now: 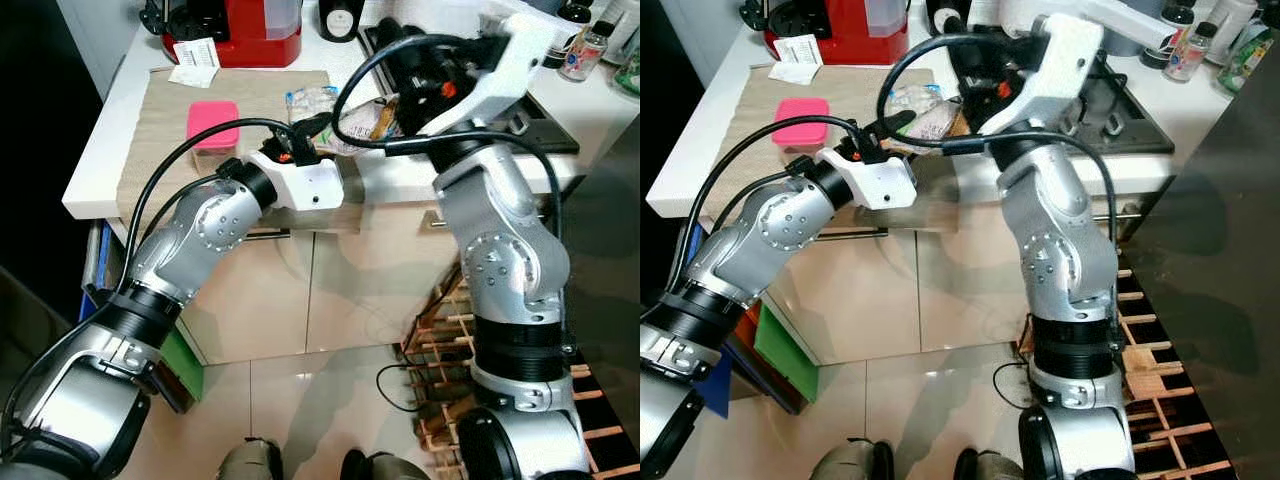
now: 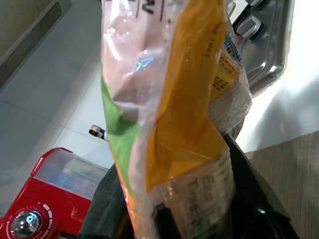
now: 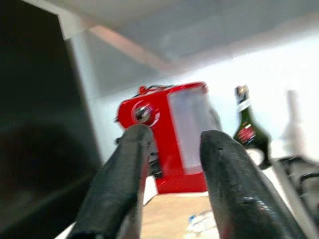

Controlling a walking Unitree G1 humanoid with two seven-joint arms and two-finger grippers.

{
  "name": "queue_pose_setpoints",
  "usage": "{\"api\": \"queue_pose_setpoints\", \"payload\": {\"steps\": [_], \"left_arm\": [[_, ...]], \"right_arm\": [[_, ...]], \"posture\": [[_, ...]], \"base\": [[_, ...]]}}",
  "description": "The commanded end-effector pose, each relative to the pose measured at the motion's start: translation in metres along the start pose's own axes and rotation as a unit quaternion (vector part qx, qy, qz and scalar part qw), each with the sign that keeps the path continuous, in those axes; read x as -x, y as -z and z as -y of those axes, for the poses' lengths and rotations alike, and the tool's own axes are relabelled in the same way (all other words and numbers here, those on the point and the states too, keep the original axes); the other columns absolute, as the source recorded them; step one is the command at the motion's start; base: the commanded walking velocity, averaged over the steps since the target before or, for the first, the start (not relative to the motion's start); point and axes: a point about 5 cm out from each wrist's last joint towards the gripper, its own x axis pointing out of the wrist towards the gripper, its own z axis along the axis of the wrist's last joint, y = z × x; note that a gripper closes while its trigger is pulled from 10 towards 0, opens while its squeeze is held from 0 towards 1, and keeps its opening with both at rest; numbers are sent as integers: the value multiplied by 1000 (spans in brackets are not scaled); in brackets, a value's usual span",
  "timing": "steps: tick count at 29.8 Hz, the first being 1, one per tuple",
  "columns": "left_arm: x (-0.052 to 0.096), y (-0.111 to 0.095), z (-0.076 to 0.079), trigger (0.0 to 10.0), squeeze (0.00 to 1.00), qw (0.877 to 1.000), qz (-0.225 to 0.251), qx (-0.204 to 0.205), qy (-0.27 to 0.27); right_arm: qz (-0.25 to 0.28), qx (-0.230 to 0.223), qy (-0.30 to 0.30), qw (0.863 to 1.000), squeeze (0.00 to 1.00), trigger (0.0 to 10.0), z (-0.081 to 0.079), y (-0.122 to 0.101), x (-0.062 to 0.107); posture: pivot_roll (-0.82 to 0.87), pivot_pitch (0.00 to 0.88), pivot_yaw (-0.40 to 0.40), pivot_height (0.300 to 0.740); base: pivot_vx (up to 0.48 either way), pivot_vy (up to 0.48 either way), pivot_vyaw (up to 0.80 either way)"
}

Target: Restocking fridge

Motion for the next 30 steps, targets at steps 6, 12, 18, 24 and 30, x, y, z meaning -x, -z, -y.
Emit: {"api": "queue_pose_setpoints", "payload": {"steps": [6, 12, 18, 24, 30], "left_arm": [[8, -9, -19, 0, 0, 967, 10, 243, -76], [14, -17, -23, 0, 0, 880, 34, 449, -151], [25, -23, -15, 0, 0, 831, 50, 542, -116], [42, -31, 3, 10000, 0, 791, 51, 610, -3], [62, -18, 6, 10000, 0, 757, 47, 648, 72]], "right_arm": [[76, 322, 51, 942, 1000, 10000, 32, -27, 17], [41, 379, 90, 920, 0, 10000, 48, -6, 49], [11, 357, 108, 928, 0, 10000, 48, 20, 65], [-45, 252, 113, 960, 0, 10000, 51, 44, 74], [-143, 18, 53, 988, 0, 10000, 71, 50, 70]], "posture": [[-17, 15, -27, 740], [-28, 0, -36, 740], [-31, 0, -37, 740], [-26, 0, -39, 740], [-26, 0, -34, 740]], "base": [[0, 0, 0], [0, 0, 0], [0, 0, 0], [0, 0, 0], [0, 0, 0]]}}
